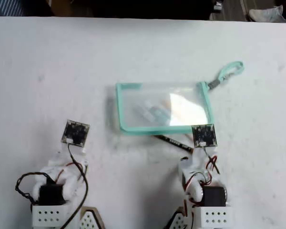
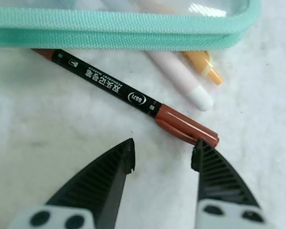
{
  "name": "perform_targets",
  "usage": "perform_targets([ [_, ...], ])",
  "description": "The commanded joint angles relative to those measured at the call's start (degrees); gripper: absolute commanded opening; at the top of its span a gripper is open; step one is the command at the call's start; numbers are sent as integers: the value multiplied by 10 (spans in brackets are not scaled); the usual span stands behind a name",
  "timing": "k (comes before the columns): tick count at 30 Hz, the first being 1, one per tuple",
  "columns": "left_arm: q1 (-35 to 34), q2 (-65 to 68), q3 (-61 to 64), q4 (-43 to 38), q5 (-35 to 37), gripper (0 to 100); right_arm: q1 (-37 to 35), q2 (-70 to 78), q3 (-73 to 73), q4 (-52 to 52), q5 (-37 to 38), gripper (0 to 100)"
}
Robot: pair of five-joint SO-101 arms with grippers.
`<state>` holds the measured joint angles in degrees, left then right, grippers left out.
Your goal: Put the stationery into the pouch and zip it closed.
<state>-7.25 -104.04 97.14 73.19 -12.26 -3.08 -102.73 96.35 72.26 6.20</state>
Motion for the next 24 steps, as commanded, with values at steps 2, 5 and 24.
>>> perform_targets([
  [2, -7, -7, -2, 4, 0, 24, 2, -3, 5, 3, 5, 191],
  [5, -4, -7, -2, 4, -1, 24, 0, -3, 5, 3, 5, 191],
  [24, -8, -7, -6, -31, -1, 24, -8, -5, 5, -31, 6, 193],
])
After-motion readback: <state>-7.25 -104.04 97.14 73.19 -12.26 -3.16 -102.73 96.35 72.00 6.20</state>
